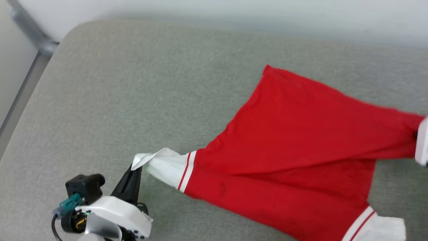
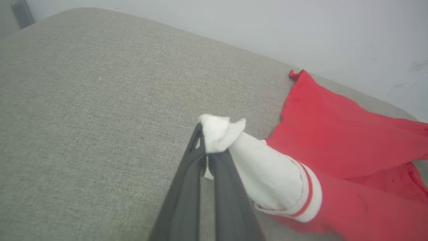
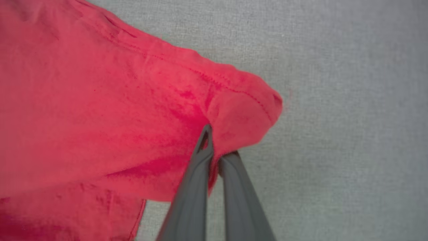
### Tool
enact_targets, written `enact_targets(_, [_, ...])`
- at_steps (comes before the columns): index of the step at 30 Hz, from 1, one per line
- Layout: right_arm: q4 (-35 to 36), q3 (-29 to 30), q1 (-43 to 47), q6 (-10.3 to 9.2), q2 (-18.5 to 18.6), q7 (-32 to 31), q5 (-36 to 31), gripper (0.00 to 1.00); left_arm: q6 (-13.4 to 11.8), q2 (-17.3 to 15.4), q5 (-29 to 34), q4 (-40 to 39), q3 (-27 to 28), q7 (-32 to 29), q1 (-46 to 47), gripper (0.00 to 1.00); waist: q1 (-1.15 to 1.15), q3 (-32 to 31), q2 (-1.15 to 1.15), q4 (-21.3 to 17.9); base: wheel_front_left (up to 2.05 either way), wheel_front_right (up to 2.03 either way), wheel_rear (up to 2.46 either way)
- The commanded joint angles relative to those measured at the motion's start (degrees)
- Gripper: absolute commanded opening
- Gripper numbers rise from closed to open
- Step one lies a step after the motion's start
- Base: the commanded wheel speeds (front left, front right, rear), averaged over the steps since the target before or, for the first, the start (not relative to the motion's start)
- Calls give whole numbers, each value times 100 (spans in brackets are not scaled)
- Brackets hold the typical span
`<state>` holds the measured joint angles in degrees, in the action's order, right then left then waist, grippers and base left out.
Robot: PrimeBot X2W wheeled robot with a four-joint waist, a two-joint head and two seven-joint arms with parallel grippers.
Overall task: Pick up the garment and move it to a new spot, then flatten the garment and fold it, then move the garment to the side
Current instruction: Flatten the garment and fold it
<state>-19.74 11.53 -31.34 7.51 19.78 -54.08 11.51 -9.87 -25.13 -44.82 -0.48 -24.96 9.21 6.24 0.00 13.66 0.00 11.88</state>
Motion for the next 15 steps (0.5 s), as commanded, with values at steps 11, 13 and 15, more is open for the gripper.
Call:
enact_targets(11, [2000,613,3287,-4,-810,6,493,0,-344,-238,-236,13,114,-282,-688,0,0,-931,0,-935,0,0,0])
enact_targets(13, [2147,645,3729,-4,-1057,60,545,0,-398,-237,-263,-21,105,-325,-765,0,0,-992,0,-1024,0,0,0])
enact_targets(15, [2236,667,4115,-4,-1270,122,553,0,-436,-231,-262,-28,83,-363,-811,0,0,-1040,0,-1099,0,0,0])
